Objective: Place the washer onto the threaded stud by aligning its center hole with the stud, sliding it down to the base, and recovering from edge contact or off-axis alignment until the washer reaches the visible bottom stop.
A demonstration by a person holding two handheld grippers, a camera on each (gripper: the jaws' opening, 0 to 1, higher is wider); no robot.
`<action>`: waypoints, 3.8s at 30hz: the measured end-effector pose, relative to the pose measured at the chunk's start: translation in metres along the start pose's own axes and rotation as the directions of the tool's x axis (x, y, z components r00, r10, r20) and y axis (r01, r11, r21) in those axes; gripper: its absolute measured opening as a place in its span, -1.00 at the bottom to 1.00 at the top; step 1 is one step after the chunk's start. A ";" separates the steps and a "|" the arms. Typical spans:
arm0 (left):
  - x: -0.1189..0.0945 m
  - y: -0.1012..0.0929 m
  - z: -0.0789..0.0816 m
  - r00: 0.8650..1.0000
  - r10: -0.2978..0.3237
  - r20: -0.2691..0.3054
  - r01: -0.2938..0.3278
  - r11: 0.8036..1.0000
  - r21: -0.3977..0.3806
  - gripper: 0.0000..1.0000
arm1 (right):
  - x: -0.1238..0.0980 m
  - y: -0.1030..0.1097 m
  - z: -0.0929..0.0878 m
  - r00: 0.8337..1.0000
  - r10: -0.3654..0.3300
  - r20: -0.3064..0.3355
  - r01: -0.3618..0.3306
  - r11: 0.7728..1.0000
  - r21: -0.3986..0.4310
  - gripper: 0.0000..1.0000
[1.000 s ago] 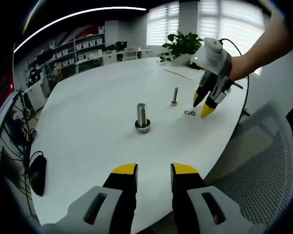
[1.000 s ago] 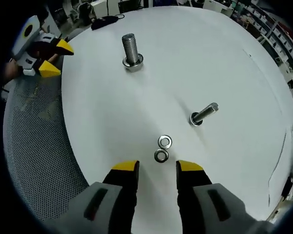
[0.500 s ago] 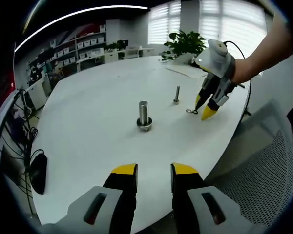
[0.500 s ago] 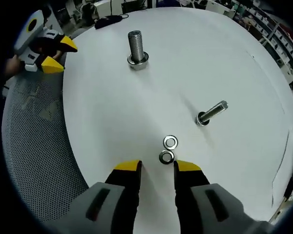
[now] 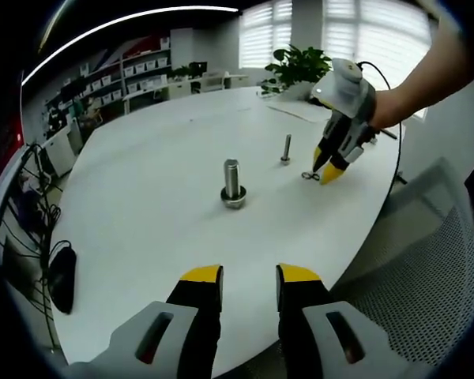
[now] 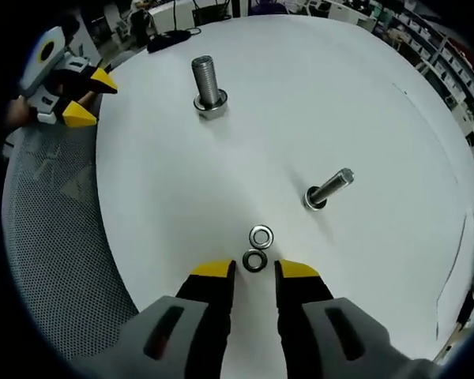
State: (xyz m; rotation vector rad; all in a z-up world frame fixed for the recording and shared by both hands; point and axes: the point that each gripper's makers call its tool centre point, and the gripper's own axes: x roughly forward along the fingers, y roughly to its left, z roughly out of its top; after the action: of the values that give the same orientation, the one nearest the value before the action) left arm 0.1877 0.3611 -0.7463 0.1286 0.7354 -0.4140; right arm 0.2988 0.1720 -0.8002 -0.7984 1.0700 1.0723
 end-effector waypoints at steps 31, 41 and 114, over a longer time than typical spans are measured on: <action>0.000 0.001 0.000 1.000 0.010 -0.004 -0.010 1.000 0.007 -0.50 | 0.004 0.000 0.000 0.969 0.017 -0.247 -0.051 0.990 -0.133 -0.67; 0.000 0.001 0.001 1.000 0.009 0.005 -0.009 1.000 0.017 -0.51 | 0.003 -0.001 -0.001 0.967 0.002 -0.255 -0.029 0.994 -0.101 -0.68; -0.001 -0.001 0.003 1.000 -0.016 0.015 0.016 1.000 -0.005 -0.53 | -0.011 -0.007 -0.008 0.992 -0.010 -0.125 0.020 0.997 0.077 -0.73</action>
State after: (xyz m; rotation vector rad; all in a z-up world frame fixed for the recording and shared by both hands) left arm 0.1886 0.3595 -0.7432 0.1144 0.7233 -0.4282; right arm 0.3020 0.1594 -0.7921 -0.8176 1.2018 0.9725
